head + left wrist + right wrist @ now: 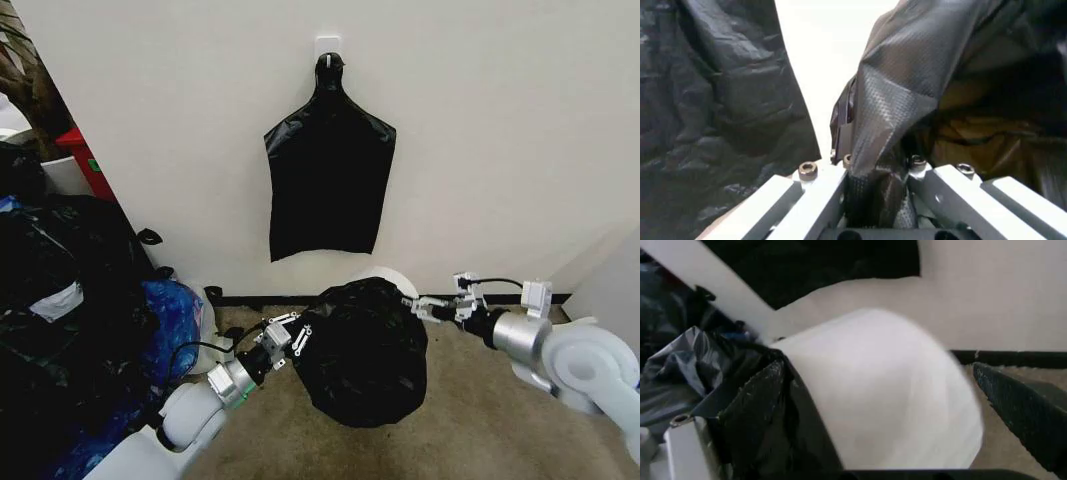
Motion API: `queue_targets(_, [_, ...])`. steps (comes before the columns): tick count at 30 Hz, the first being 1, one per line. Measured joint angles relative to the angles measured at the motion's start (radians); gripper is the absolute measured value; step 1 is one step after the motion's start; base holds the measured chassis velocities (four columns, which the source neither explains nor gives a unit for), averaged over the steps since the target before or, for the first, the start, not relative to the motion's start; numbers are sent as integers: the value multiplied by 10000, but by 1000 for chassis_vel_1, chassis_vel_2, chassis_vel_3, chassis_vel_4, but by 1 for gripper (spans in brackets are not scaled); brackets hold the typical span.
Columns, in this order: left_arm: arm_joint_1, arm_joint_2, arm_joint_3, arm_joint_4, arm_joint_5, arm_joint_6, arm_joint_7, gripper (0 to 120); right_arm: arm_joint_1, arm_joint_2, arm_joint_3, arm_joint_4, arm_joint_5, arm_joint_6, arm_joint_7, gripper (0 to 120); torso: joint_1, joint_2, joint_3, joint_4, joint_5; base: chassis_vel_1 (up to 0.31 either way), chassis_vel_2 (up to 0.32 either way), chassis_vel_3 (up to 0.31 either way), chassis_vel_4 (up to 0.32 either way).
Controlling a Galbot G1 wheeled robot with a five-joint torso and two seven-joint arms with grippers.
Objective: Place the garbage bag over the trash bin.
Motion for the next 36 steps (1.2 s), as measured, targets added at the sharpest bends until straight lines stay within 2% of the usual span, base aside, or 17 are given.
queue_targets(5, [42,23,14,-120,31,-36,41,3,328,1,-317,-467,-299,89,-357,100,0,0,0,0,0,0,0,0,0])
queue_targets(11, [189,107,29,-481,66,-40,145,3,814,39,-879,-1459,-1155,682,-1087,100,0,0,0,0,1,0,0,0,0])
queue_targets(15, [261,82,12,-477,87,-57,131,3,631,41,-738,-1356,-881,794,-1058,100,0,0,-1,0,1,0,0,0,0])
queue_targets(19, [183,-49,-21,-123,-268,-16,-69,3,291,-20,-224,-1179,-709,921,-1055,100,0,0,-1,-3,4,0,0,0,0])
queue_targets(22, [171,-181,2,197,-686,171,-490,3,193,-108,214,-1102,-571,950,-1024,100,0,0,-1,0,-1,0,0,0,0])
queue_targets(26, [33,-605,120,778,-1741,864,-2009,3,-399,-72,1146,-328,-519,1232,-538,100,0,0,-1,1,-3,0,0,0,0])
queue_targets(28, [-87,-762,206,870,-2458,1350,-2761,3,-798,207,1476,317,-366,1391,60,100,0,0,-1,-2,-4,0,0,0,0])
queue_targets(29, [-87,-762,206,870,-2458,1350,-2761,3,-798,207,1476,317,-366,1391,60,100,0,0,-1,-2,-4,0,0,0,0])
queue_targets(32, [-225,-913,304,752,-3590,2018,-3690,3,-1383,941,1730,739,-65,1478,670,100,0,0,-1,0,-2,0,0,0,0])
queue_targets(34, [-282,-1021,266,462,-4904,2534,-4660,3,-2047,1638,1805,733,-231,1596,624,100,0,0,-1,-1,3,0,0,0,0])
queue_targets(36, [-288,-1051,227,397,-5232,2641,-4882,3,-2213,1792,1809,715,-322,1661,543,100,0,0,-1,-3,5,0,0,0,0])
